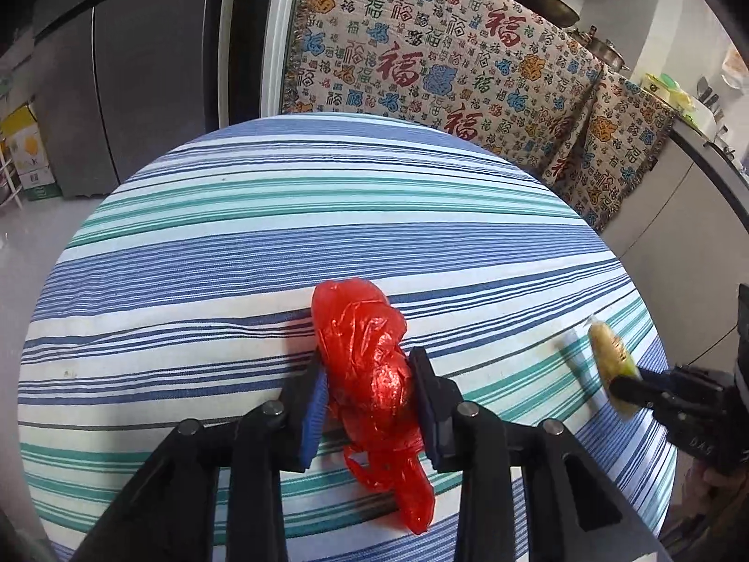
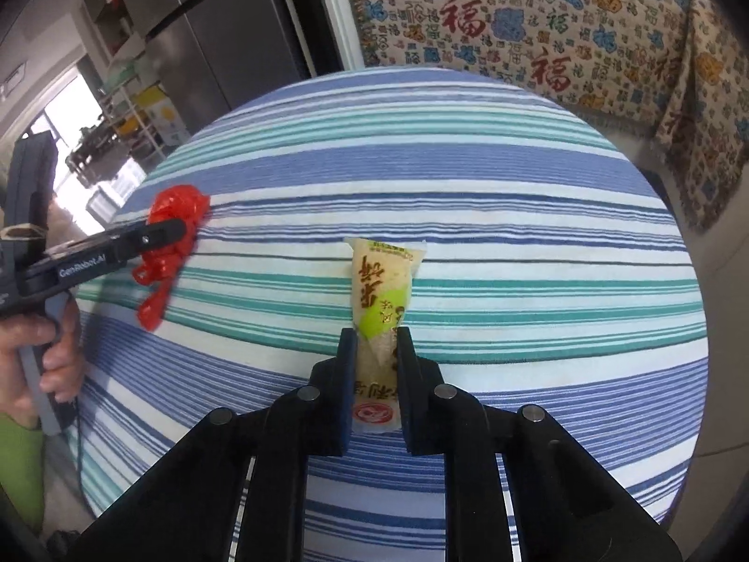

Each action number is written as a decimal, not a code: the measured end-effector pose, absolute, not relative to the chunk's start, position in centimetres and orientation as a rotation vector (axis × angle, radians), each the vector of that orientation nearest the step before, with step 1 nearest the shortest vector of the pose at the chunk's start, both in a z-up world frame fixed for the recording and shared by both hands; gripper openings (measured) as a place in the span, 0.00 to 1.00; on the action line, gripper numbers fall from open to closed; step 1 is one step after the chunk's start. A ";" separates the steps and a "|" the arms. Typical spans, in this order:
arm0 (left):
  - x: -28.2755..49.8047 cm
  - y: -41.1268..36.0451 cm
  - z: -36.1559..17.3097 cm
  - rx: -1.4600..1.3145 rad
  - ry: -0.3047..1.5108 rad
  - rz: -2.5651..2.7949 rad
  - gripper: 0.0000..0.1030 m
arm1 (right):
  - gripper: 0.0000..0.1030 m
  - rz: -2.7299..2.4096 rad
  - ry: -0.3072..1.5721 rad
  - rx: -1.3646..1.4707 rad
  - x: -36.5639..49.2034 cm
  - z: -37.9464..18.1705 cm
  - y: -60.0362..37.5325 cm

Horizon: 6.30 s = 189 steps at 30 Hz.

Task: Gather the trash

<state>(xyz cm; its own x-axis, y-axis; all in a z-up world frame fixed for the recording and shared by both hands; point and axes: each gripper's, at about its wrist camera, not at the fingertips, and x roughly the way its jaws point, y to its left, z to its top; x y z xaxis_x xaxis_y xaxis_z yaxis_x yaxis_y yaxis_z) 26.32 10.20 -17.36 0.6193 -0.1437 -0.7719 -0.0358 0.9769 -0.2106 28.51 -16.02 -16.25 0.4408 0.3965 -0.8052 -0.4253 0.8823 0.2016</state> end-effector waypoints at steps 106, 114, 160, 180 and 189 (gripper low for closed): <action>23.1 -36.7 -13.5 0.212 0.885 -0.677 1.00 | 1.00 -0.217 0.887 0.456 14.2 -15.9 -57.3; 17.0 -35.1 -9.2 0.280 0.812 -0.568 1.00 | 1.00 -0.289 0.820 0.338 6.8 -12.1 -54.0; 12.0 -33.6 -6.1 0.291 0.892 -0.537 1.00 | 1.00 -0.275 0.844 0.278 0.4 -8.7 -51.6; 11.7 -33.6 -5.8 0.303 0.893 -0.541 1.00 | 1.00 -0.269 0.850 0.279 0.4 -8.9 -52.1; 11.6 -33.8 -5.9 0.306 0.897 -0.548 1.00 | 1.00 -0.269 0.851 0.276 0.4 -8.9 -52.1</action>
<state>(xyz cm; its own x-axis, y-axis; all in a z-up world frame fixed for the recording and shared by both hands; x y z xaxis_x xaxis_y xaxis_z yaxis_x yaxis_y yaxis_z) 11.63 -33.78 -5.90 0.5005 -0.3208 -0.8041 0.5690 0.8219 0.0262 0.41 -52.07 -8.89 0.6297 -0.1219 -0.7672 0.3406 0.9310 0.1316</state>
